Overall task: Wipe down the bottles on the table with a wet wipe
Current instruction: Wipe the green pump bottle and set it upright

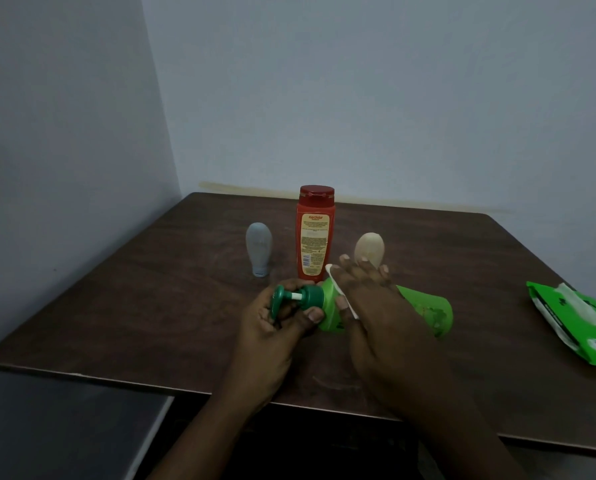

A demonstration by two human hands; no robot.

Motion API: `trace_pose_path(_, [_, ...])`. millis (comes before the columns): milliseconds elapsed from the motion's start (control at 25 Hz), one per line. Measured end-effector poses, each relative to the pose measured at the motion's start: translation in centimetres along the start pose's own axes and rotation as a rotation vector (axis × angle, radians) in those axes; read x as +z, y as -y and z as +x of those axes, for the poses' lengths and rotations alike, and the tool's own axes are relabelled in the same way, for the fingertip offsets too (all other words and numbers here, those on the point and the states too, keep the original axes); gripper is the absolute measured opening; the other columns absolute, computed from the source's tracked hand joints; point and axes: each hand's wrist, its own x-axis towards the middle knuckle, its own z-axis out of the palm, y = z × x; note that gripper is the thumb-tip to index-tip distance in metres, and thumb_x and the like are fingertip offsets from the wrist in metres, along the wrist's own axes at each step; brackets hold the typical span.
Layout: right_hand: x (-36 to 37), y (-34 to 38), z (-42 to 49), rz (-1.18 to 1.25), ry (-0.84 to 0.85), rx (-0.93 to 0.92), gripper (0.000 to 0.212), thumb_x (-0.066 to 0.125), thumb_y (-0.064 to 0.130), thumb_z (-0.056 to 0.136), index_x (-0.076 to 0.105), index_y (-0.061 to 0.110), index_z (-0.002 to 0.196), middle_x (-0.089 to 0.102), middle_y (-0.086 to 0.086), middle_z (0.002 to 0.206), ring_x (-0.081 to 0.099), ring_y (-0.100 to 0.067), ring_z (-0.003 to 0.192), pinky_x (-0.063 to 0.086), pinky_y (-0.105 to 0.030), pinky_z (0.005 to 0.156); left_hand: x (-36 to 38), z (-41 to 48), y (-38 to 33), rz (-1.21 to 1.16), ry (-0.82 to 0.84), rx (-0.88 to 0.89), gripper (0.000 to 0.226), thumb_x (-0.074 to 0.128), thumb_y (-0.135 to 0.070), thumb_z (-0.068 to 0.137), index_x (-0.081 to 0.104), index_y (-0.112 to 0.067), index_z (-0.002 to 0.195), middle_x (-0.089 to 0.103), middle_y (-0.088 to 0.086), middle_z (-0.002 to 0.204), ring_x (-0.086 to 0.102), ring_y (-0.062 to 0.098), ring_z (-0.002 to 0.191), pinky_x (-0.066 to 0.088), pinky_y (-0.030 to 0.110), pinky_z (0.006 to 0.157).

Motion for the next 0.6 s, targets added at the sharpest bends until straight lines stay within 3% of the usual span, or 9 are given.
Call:
trace_pose_path(160, [0.3, -0.5, -1.4, 0.032, -0.063, -0.038, 0.053, 0.037, 0.022, 0.098, 0.041, 0.015, 0.151, 0.034, 0.003, 0.159, 0.021, -0.008, 0.150, 0.010, -0.027, 0.124, -0.1, 0.2, -0.1, -0.041, -0.020, -0.014, 0.031, 0.071, 0.009, 0.084, 0.070, -0.006, 0.111, 0.079, 0.011, 0.105, 0.077, 0.021, 0.099, 0.061, 0.028, 0.078])
trace_pose_path(400, [0.4, -0.4, -0.8, -0.018, -0.021, -0.011, 0.056, 0.028, 0.034, 0.100, 0.032, 0.021, 0.155, 0.029, 0.005, 0.161, 0.017, -0.011, 0.152, 0.009, -0.030, 0.125, -0.1, 0.0, -0.2, -0.011, 0.005, -0.017, 0.031, 0.070, 0.010, 0.085, 0.069, -0.001, 0.114, 0.079, 0.013, 0.106, 0.076, 0.022, 0.099, 0.060, 0.027, 0.078])
trace_pose_path(600, [0.1, -0.5, -1.1, -0.009, -0.038, -0.009, 0.054, 0.032, 0.030, 0.099, 0.037, 0.021, 0.152, 0.033, 0.007, 0.159, 0.022, -0.007, 0.150, 0.008, -0.023, 0.123, -0.2, -0.1, -0.2, -0.002, 0.008, -0.016, 0.031, 0.071, 0.009, 0.085, 0.069, -0.005, 0.113, 0.079, 0.008, 0.106, 0.076, 0.020, 0.101, 0.061, 0.027, 0.079])
